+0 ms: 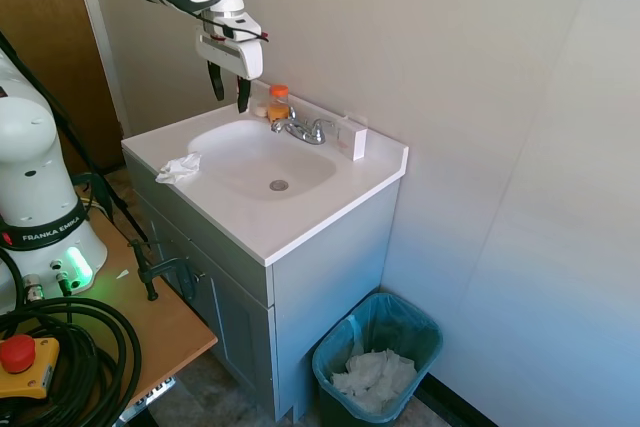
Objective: Throw the tissue in the trash bin
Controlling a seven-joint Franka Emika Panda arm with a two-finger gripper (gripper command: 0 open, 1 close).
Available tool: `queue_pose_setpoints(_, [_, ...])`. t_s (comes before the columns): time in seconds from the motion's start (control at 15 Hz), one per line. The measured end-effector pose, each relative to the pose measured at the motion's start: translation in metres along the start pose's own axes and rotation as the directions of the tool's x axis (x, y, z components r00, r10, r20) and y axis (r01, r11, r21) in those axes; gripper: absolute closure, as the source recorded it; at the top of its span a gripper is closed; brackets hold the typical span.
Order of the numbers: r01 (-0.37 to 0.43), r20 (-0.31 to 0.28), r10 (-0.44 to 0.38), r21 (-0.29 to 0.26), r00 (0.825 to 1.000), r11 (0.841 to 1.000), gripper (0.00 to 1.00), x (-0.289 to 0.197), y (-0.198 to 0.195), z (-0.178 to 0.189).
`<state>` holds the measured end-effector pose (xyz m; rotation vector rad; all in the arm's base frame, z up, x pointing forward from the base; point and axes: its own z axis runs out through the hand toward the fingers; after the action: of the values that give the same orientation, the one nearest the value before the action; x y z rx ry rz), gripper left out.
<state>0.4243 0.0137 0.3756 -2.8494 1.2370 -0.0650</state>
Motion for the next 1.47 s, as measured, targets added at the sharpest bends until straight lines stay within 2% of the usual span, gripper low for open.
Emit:
queue_pose_setpoints(0.33, [0.022,0.026,-0.021,-0.073,0.999,0.997,0.0,-0.024,-0.01,0.009])
queue_pose_setpoints(0.73, [0.037,0.07,-0.024,-0.191,0.997,0.981,0.0,-0.093,-0.007,0.056])
queue_pose_setpoints(1.13, [-0.007,0.081,0.028,-0.241,0.996,0.97,0.0,-0.1,-0.001,0.096])
queue_pose_setpoints(1.4, [-0.022,0.1,0.049,-0.254,0.994,0.967,0.0,-0.093,0.002,0.124])
queue_pose_setpoints(1.47, [-0.025,0.102,0.052,-0.254,0.993,0.967,1.0,-0.092,0.002,0.128])
